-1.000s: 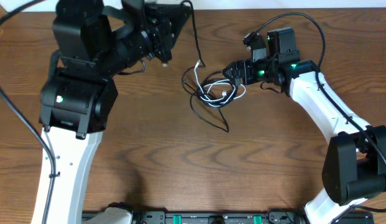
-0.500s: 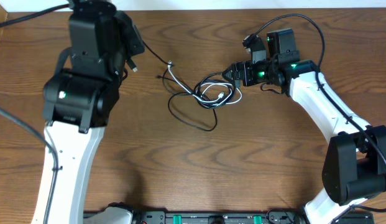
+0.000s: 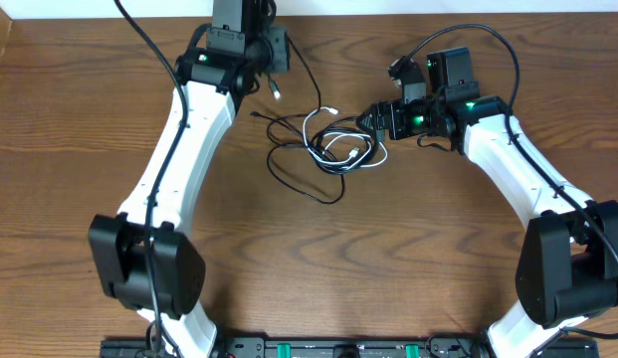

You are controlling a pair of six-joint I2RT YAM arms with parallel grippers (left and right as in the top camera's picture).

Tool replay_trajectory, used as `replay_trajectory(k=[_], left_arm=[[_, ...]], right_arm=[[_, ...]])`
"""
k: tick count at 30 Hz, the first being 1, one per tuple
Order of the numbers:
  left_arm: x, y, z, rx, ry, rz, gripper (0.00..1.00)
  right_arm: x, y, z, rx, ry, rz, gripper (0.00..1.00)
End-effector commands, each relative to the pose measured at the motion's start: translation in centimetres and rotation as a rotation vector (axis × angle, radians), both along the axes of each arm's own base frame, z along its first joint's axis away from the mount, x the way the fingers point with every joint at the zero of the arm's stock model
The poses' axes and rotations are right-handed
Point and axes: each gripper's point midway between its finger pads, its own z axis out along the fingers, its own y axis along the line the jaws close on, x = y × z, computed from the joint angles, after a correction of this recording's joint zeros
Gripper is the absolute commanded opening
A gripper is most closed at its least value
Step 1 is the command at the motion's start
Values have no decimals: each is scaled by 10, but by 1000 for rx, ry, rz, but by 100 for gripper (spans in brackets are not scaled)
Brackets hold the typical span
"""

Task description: Untangle cables

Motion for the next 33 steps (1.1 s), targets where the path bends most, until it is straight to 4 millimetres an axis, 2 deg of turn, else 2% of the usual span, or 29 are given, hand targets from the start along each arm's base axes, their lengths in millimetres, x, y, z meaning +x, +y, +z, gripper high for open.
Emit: replay_trajectory(k=[1, 3, 5, 8, 14, 18, 21, 22, 24, 26, 27, 28, 31, 33], left_arm=[[15, -1, 24, -31, -104, -13, 8], [15, -15, 30, -68, -124, -67, 8], [15, -28, 23, -80, -109, -104, 8], [23, -42, -4, -80, -76, -139, 8], [41, -98, -70, -203, -38, -340, 8], [40, -121, -107, -222, 10, -393, 8], [41, -130, -124, -213, 18, -399, 8], [45, -128, -133, -181, 15, -364, 8], [58, -108, -142, -86, -5, -242, 8], [73, -72, -144, 48, -40, -61, 8], [76, -61, -143, 80, -50, -15, 8], [84, -19, -134, 218, -92, 157, 7], [84, 13, -113, 396, -129, 229, 8], [79, 28, -89, 504, -153, 251, 7]], right_arm=[[2, 4, 5, 7, -11, 11, 86], [2, 4, 5, 7, -11, 11, 86], [2, 4, 5, 7, -12, 11, 86], [2, 4, 5, 7, -11, 11, 86], [2, 4, 4, 6, -7, 11, 85], [2, 4, 4, 5, -8, 11, 85], [2, 3, 4, 0, -9, 7, 86], [2, 3, 4, 0, -10, 7, 86], [2, 3, 4, 0, -9, 6, 86], [2, 3, 4, 0, -10, 7, 85], [3, 3, 4, 0, -10, 6, 85], [3, 3, 4, 0, -11, 6, 85], [3, 3, 4, 1, -11, 7, 85], [3, 3, 4, 1, -11, 7, 85]])
